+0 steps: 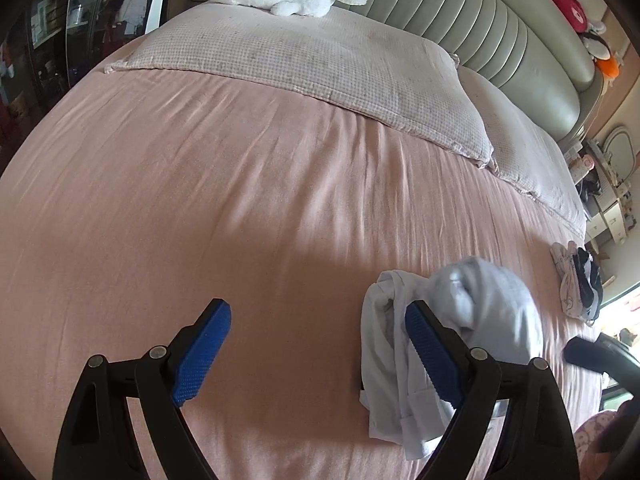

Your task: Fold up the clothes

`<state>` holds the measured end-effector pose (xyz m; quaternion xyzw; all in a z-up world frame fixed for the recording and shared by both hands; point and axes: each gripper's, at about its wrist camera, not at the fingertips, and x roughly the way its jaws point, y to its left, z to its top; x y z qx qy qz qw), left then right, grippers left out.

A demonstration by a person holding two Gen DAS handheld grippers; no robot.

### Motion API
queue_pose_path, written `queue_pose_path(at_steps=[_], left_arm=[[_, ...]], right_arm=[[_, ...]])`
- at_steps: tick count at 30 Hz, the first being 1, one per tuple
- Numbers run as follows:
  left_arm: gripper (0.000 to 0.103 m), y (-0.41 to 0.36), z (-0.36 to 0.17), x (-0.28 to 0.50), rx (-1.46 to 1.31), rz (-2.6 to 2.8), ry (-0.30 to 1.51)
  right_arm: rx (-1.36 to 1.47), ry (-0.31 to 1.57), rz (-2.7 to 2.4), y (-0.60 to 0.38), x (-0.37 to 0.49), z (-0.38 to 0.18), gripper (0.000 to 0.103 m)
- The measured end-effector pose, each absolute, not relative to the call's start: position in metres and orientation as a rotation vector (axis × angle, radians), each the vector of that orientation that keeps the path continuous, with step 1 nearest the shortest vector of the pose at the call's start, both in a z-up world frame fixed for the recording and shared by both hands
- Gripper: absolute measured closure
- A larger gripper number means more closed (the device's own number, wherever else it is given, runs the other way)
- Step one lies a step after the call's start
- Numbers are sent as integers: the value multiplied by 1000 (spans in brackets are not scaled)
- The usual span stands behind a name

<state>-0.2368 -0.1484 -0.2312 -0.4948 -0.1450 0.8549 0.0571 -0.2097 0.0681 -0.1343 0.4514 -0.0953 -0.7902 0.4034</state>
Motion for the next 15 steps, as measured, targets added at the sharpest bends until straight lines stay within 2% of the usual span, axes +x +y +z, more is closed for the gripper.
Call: queue_pose_path(at_steps=[1,4,6,9,12,15], left_arm=[[13,-146,-231,-238,-1493,2579,-443],[13,-131,-229,-238,-1457,2531,-404],[13,-114,-226,-236,-1422,2503,-332],[13,-83,-224,-232,-1367,2405,-235],[13,-56,-221,-227,-1308,2300,-192],[13,-33,-221,-222,-1298,2287,-58]], right_arm=[[1090,-283,-2045,82,-206,-125,20],[1045,-305,-2247,121,-202,-118,20],[1152,-116,-2412,132,-210,-139,20],[1256,311,-2540,137,-213,-180,21],[1264,391,-2511,142,-214,-201,21],[1228,348,-2497,135,-221,-210,21]])
